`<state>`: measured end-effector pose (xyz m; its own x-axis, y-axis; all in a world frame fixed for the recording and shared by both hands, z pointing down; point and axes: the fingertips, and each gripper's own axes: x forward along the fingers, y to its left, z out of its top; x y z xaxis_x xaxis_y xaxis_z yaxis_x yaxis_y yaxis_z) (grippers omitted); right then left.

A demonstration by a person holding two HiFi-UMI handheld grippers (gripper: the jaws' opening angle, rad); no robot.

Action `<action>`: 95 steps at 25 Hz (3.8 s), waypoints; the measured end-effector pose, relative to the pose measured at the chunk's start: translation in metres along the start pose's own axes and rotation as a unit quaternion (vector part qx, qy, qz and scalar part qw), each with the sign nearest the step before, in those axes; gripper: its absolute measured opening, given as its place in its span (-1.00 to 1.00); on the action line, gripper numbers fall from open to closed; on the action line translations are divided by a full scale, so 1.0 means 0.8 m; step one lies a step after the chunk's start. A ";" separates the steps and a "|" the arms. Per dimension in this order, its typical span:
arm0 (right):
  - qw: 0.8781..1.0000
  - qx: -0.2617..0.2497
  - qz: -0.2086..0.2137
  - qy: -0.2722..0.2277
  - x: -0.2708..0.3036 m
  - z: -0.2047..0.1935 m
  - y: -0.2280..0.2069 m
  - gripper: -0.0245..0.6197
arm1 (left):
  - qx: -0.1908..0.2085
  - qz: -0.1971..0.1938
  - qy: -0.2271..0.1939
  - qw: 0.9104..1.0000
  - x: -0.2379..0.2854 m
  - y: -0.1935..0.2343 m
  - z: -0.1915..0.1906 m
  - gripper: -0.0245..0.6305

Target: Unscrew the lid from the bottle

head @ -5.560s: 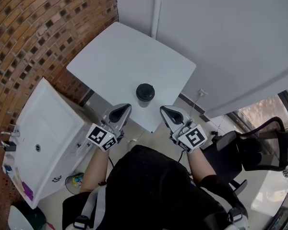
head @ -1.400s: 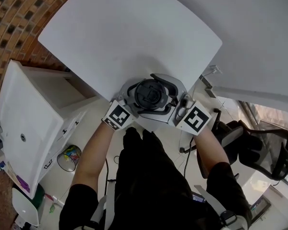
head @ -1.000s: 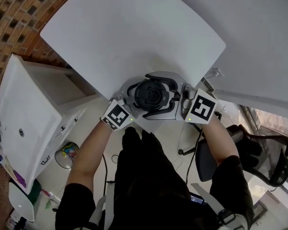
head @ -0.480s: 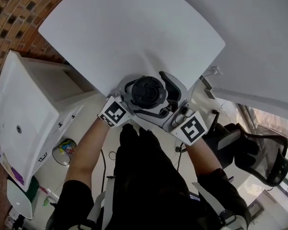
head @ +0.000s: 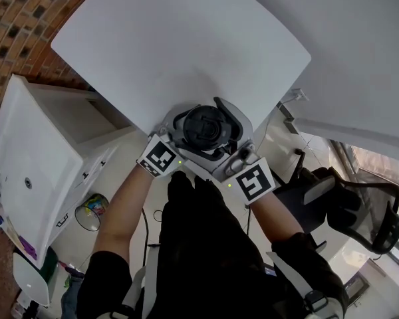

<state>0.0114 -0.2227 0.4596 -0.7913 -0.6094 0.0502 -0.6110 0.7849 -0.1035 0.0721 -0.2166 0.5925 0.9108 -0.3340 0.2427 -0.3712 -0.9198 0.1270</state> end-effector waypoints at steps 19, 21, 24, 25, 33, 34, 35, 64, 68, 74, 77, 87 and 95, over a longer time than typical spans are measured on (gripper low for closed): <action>0.980 -0.009 0.194 0.039 -0.004 -0.004 0.017 0.56 | -0.001 0.010 0.000 1.000 0.000 0.001 -0.001 0.27; 0.986 0.008 0.164 0.018 -0.006 0.004 0.012 0.60 | -0.002 0.011 -0.001 1.000 0.000 0.001 -0.001 0.27; 0.995 0.009 0.098 -0.002 -0.014 0.008 0.003 0.61 | -0.001 0.014 -0.001 1.000 -0.001 0.001 0.000 0.27; 0.997 0.007 0.073 -0.007 -0.016 0.008 -0.001 0.61 | -0.001 0.014 -0.001 1.000 -0.001 0.001 0.000 0.27; 0.999 -0.026 -0.021 -0.017 -0.013 0.005 -0.004 0.61 | 0.000 0.017 -0.002 1.000 -0.001 0.001 0.000 0.27; 0.999 -0.027 -0.025 -0.017 -0.010 0.005 -0.004 0.61 | 0.000 0.017 -0.002 1.000 -0.001 0.001 0.000 0.27; 0.999 -0.029 -0.028 -0.015 -0.008 0.004 -0.004 0.61 | 0.001 0.016 -0.002 1.000 -0.001 0.002 0.000 0.27; 0.949 -0.065 0.299 0.074 -0.009 -0.020 0.027 0.57 | -0.003 0.013 0.000 1.000 0.000 0.001 -0.001 0.26; 0.957 -0.052 0.276 0.065 -0.004 -0.016 0.026 0.57 | -0.001 0.014 0.000 1.000 -0.002 0.003 -0.002 0.27; 0.967 -0.030 0.250 0.030 -0.003 0.008 0.024 0.58 | -0.001 0.013 -0.001 1.000 -0.001 0.003 -0.001 0.27; 0.972 -0.022 0.231 0.016 -0.008 0.022 0.017 0.58 | -0.002 0.013 -0.002 1.000 -0.001 0.002 -0.001 0.27; 0.986 0.013 0.168 -0.010 -0.047 0.044 -0.017 0.58 | 0.004 0.026 -0.007 1.000 -0.005 0.004 0.005 0.31; 0.986 0.019 0.165 -0.018 -0.058 0.043 -0.018 0.58 | -0.002 0.058 0.031 0.998 -0.032 -0.002 -0.017 0.31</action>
<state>0.0580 -0.2096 0.4244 -0.9453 -0.3250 -0.0275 -0.3179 0.9369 -0.1456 0.0472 -0.2039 0.5990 0.8492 -0.4243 0.3144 -0.4737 -0.8752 0.0983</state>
